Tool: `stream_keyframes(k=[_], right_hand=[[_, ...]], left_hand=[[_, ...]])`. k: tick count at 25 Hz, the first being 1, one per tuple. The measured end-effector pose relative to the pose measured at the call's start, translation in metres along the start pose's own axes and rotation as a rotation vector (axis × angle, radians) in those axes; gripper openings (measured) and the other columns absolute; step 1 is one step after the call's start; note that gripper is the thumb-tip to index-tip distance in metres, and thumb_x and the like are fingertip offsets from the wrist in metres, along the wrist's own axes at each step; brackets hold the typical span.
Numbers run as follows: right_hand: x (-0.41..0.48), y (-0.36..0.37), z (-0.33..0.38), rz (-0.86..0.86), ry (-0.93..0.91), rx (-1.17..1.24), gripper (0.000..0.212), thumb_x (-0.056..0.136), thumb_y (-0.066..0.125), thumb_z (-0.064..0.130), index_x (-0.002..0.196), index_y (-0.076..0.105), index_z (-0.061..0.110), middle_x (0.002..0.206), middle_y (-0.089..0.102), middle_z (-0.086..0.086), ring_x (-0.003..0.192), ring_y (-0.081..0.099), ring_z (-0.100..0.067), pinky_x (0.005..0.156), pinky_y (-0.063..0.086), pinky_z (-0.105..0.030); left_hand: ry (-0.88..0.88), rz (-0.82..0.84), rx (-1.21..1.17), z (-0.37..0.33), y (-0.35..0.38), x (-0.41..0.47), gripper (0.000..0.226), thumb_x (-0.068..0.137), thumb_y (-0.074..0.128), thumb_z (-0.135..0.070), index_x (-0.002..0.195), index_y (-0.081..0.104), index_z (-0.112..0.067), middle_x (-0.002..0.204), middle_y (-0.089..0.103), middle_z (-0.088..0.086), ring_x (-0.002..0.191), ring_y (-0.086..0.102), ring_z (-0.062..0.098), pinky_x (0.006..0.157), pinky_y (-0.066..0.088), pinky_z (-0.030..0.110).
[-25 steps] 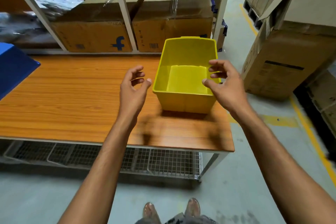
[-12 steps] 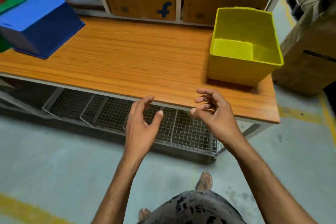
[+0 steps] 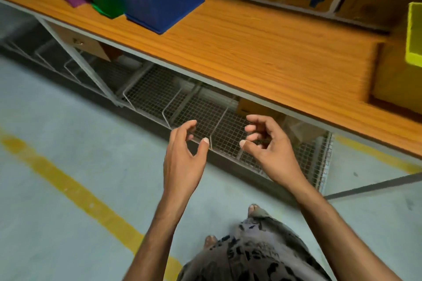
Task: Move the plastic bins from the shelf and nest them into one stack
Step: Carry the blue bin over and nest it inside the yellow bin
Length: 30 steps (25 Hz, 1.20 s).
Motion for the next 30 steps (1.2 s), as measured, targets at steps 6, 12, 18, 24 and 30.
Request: stream_keyframes(k=[6, 12, 18, 24, 30], right_hand=[[0.061, 0.073, 0.024, 0.066, -0.039, 0.019, 0.049, 0.087, 0.076, 0.003, 0.127, 0.062, 0.029, 0.113, 0.065, -0.002, 0.086, 0.060, -0.010, 0.080, 0.057, -0.029], [0.172, 0.131, 0.042, 0.035, -0.060, 0.081, 0.043, 0.090, 0.073, 0.003, 0.127, 0.061, 0.024, 0.113, 0.064, -0.004, 0.086, 0.063, -0.013, 0.084, 0.057, -0.029], [0.281, 0.181, 0.078, 0.046, -0.124, 0.022, 0.046, 0.088, 0.076, 0.008, 0.127, 0.060, 0.026, 0.111, 0.065, 0.001, 0.087, 0.063, -0.007, 0.084, 0.059, -0.035], [0.350, 0.225, 0.094, -0.032, -0.138, -0.027, 0.048, 0.088, 0.077, 0.012, 0.129, 0.059, 0.030, 0.112, 0.064, 0.011, 0.096, 0.063, -0.008, 0.080, 0.058, -0.028], [0.420, 0.273, 0.099, -0.228, -0.117, -0.062, 0.049, 0.086, 0.079, 0.012, 0.128, 0.061, 0.029, 0.112, 0.066, 0.013, 0.098, 0.063, -0.008, 0.072, 0.053, -0.022]], left_hand=[[0.010, -0.090, 0.025, 0.022, -0.054, 0.074, 0.042, 0.094, 0.068, -0.030, 0.134, 0.057, -0.037, 0.123, 0.056, -0.019, 0.115, 0.056, -0.001, 0.093, 0.051, 0.032], [0.043, -0.111, 0.059, 0.044, -0.099, 0.191, 0.043, 0.094, 0.069, -0.030, 0.135, 0.057, -0.032, 0.124, 0.058, -0.016, 0.116, 0.058, 0.002, 0.088, 0.049, 0.022], [0.030, -0.165, 0.023, 0.052, -0.136, 0.300, 0.039, 0.095, 0.070, -0.026, 0.131, 0.059, -0.033, 0.122, 0.060, -0.016, 0.114, 0.058, 0.003, 0.091, 0.052, 0.030], [0.032, -0.112, -0.043, 0.068, -0.152, 0.399, 0.042, 0.094, 0.070, -0.026, 0.133, 0.057, -0.035, 0.124, 0.059, -0.019, 0.119, 0.057, 0.002, 0.095, 0.056, 0.035], [0.160, 0.022, -0.077, 0.086, -0.157, 0.520, 0.042, 0.093, 0.070, -0.020, 0.130, 0.058, -0.034, 0.121, 0.057, -0.014, 0.114, 0.055, 0.002, 0.084, 0.053, 0.028]])
Point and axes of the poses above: each hand's wrist, its own x-axis towards the middle knuckle, its own y-axis out of the palm, z = x × y, the point moved 8 cm from there along x, towards the middle knuckle
